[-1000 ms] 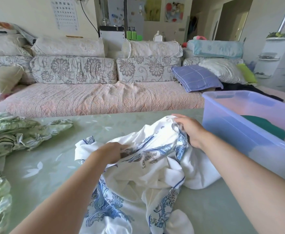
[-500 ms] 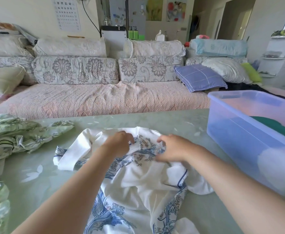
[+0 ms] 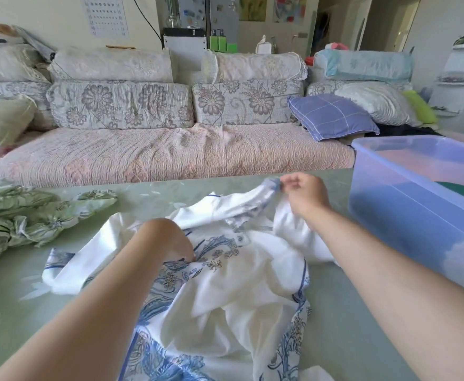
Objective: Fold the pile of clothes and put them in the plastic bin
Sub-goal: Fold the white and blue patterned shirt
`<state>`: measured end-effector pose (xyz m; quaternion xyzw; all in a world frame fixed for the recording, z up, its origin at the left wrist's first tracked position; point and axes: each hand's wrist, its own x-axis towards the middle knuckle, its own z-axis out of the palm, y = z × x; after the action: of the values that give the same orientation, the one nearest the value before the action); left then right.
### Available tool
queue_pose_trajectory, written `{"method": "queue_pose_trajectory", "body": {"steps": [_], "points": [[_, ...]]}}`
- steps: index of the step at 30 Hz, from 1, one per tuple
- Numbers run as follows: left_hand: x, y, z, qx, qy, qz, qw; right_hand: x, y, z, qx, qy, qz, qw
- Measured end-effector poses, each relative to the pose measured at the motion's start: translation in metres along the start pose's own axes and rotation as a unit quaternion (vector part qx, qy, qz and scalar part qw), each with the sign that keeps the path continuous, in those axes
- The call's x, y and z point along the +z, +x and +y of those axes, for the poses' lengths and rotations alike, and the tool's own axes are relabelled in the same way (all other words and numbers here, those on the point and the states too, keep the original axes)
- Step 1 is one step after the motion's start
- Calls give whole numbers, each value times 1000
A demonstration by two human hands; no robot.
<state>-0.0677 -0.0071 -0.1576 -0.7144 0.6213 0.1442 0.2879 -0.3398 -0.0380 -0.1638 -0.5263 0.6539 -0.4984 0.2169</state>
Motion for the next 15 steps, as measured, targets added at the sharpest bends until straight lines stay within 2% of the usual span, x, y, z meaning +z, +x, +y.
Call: {"method": "queue_pose_trajectory", "body": {"steps": [1,3,5,7,8,9,11,13,15], "points": [[0,-1,-4,-21,-11,-11,1000,3,0,-2,-29,15,-42,999],[2,-1,-12,-70,-17,-12,997,8,-3,-3,-53,-23,-119,991],[4,1,-11,-92,-1,67,994,10,-10,-1,-82,-111,-141,980],[6,5,-4,-51,37,226,972,12,-20,-2,-93,-228,-145,958],[9,8,1,4,11,287,958,11,-26,-4,-86,-287,-155,941],[14,12,6,73,-40,309,947,11,-29,-6,-78,-347,-168,919],[25,17,12,178,-138,283,932,15,-34,-6,-52,-431,-196,880],[36,24,17,197,-155,265,931,22,-34,0,-21,-441,-209,872],[40,29,19,183,-121,303,927,31,-34,5,-3,-429,-247,869]]}}
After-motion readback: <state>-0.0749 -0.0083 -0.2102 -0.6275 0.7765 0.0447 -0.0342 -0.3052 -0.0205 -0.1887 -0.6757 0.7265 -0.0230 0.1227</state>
